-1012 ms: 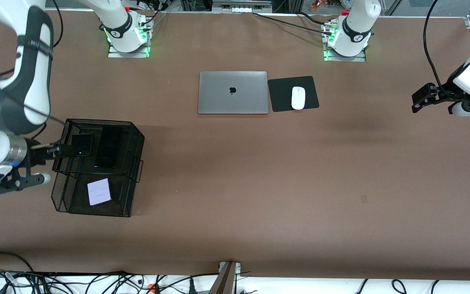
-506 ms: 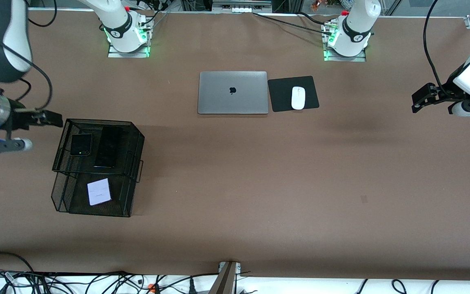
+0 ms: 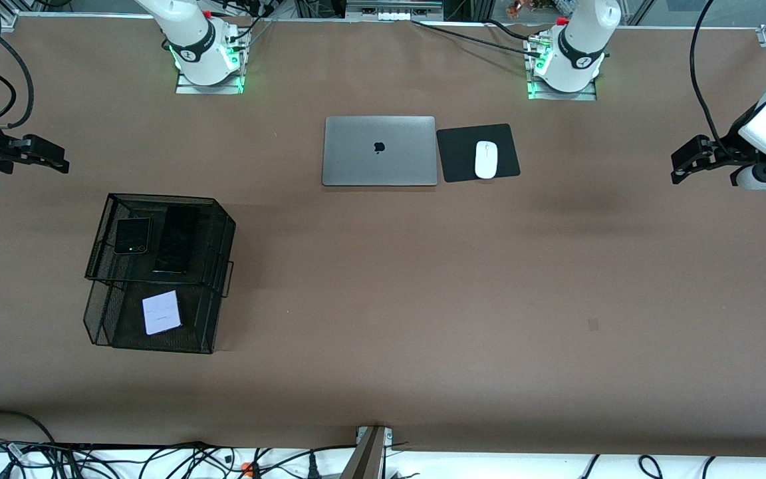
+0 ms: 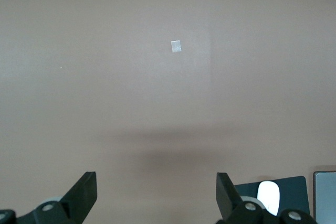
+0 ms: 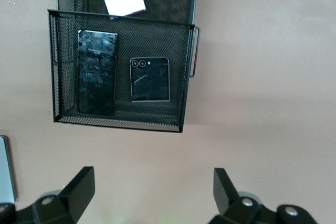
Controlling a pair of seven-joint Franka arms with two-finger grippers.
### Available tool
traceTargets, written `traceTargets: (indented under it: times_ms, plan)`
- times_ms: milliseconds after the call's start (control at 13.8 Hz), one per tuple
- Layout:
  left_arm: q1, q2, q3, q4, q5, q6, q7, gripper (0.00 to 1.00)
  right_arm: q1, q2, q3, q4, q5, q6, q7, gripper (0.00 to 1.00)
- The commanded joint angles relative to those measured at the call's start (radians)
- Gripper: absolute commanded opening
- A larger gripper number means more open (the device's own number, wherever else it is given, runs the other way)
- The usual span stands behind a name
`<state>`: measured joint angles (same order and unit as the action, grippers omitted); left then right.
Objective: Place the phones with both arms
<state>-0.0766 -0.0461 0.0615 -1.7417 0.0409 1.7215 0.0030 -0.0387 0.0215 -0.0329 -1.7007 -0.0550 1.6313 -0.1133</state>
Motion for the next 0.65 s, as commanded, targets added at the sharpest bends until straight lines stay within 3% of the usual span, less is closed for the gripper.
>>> traceTargets:
  times_ms: [0,578]
  plan:
    - [0.006,-0.003,-0.009,0.011,0.025,-0.017,-0.011,1.00,-0.040,0.018,0.070,0.070,-0.039,-0.060,0.017,1.00]
    - [0.006,-0.003,-0.009,0.011,0.025,-0.017,-0.015,1.00,-0.041,0.015,0.060,0.066,-0.020,-0.080,0.066,1.00]
